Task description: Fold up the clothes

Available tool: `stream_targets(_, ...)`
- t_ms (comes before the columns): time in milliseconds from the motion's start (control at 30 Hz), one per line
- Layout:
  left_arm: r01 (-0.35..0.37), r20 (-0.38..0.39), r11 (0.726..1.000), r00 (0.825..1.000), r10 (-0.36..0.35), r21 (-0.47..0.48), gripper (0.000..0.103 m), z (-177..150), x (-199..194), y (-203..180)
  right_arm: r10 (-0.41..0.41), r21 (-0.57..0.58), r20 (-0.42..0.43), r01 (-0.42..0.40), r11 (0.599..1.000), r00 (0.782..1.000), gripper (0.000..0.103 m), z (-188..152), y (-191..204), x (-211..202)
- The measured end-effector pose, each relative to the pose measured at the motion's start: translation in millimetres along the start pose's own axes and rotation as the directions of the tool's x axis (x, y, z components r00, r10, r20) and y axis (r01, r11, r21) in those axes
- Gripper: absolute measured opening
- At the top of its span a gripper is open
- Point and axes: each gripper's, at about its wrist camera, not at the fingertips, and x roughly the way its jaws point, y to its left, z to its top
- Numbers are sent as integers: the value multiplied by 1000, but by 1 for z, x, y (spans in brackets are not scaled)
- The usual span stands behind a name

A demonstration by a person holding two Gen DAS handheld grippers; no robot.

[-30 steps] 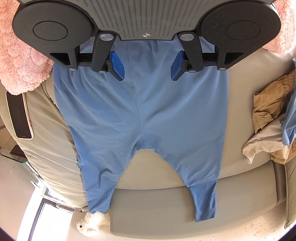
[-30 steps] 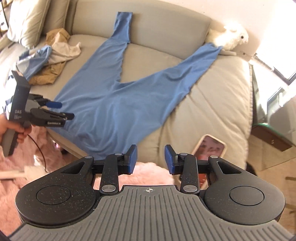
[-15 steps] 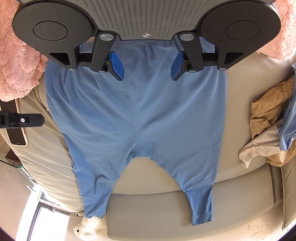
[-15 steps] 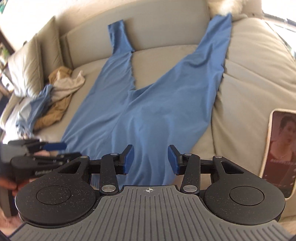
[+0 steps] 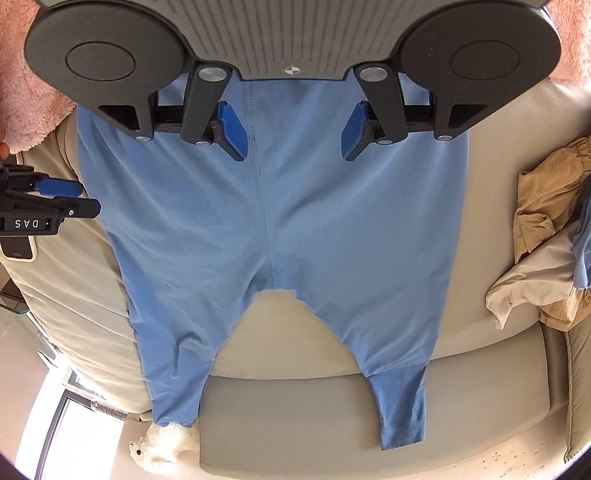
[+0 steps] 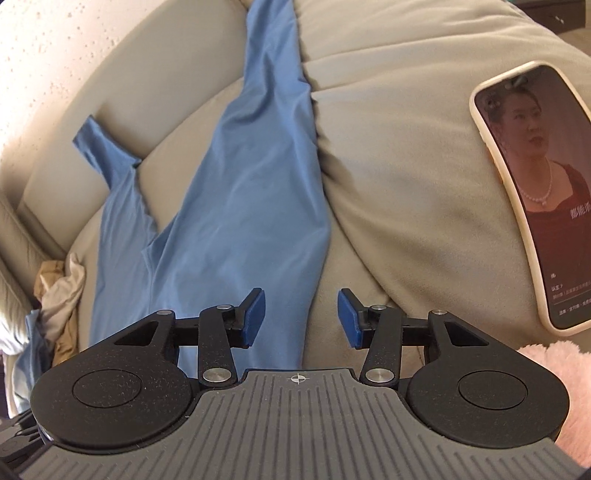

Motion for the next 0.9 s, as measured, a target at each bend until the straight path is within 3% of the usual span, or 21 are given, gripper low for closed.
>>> stream_targets(300, 13, -29, 1000, 999, -14, -23, 58, 1, 4, 0, 145, 217, -37, -133, 967, 989, 50, -3, -29, 8)
stream_targets(400, 2, -45, 1000, 999, -3, -28, 58, -3, 7, 3, 165, 287, -2, -158, 945, 986, 50, -5, -39, 13)
stream_targets(600, -16, -43, 999, 999, 14, -44, 58, -2, 9, 9, 183, 302, 104, -207, 931, 977, 50, -4, -39, 30)
stream_targets(667, -15, -30, 999, 999, 14, -36, 58, -2, 8, 10, 183, 322, 138, -218, 921, 973, 44, -2, -41, 37)
stream_targets(767, -14, -9, 1000, 1000, 13, -21, 58, -1, 6, 11, 174, 319, 144, -212, 924, 974, 23, 2, -37, 41)
stream_targets(800, -14, -5, 1000, 1000, 14, -22, 58, -1, 5, 11, 165, 299, 141, -200, 933, 976, 9, 4, -33, 40)
stream_targets(900, -14, 1, 999, 1000, 14, -41, 58, -1, 6, 19, 96, 176, 138, -120, 977, 986, 5, 10, -11, 36)
